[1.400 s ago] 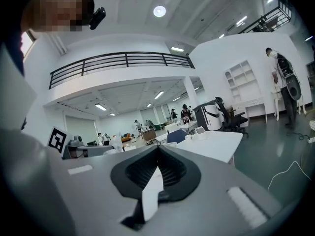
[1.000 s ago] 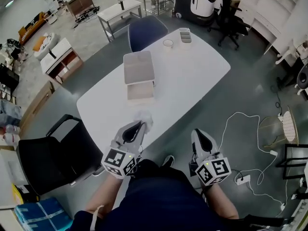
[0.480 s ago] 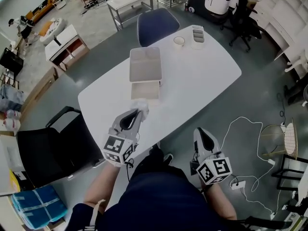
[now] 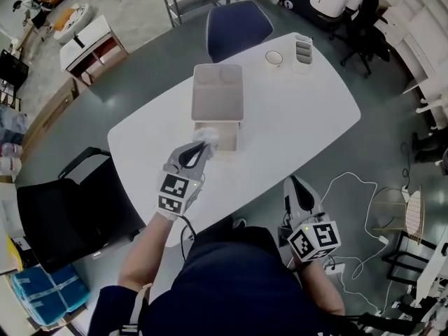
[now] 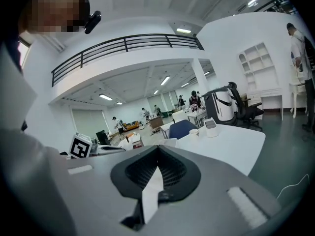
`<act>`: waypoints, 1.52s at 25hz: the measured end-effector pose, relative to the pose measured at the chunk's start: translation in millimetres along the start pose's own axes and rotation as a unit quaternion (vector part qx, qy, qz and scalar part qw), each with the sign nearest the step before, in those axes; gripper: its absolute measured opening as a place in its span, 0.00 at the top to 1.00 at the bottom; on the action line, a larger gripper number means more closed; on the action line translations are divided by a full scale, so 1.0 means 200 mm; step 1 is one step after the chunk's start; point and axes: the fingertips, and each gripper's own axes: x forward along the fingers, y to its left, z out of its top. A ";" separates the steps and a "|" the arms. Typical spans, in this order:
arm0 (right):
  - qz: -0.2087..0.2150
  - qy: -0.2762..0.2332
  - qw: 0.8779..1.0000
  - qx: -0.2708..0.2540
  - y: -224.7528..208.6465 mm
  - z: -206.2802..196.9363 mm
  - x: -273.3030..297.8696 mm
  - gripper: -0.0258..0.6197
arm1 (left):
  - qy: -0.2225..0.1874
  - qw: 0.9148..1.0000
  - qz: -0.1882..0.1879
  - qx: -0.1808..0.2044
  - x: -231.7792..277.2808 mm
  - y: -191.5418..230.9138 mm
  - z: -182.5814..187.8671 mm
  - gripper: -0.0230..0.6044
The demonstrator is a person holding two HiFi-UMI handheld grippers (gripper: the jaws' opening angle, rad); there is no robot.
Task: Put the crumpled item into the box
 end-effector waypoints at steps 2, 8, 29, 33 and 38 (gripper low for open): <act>0.004 0.008 1.000 0.000 0.01 0.00 0.07 0.96 | 0.013 1.000 -0.002 0.011 0.07 0.05 -0.04 0.94; 0.022 0.034 0.999 0.004 -0.02 -0.04 0.20 0.96 | 0.085 0.995 -0.020 0.043 0.30 0.11 -0.24 0.94; 0.052 0.075 0.995 0.027 -0.32 -0.01 0.34 0.96 | 0.300 0.953 -0.025 0.035 0.73 0.10 -0.74 0.93; 0.048 0.076 0.996 0.028 -0.34 -0.02 0.32 0.96 | 0.306 0.951 -0.021 0.036 0.76 0.11 -0.77 0.92; 0.050 0.074 0.996 0.029 -0.34 0.01 0.33 0.96 | 0.294 0.955 -0.021 0.022 0.77 0.10 -0.73 0.76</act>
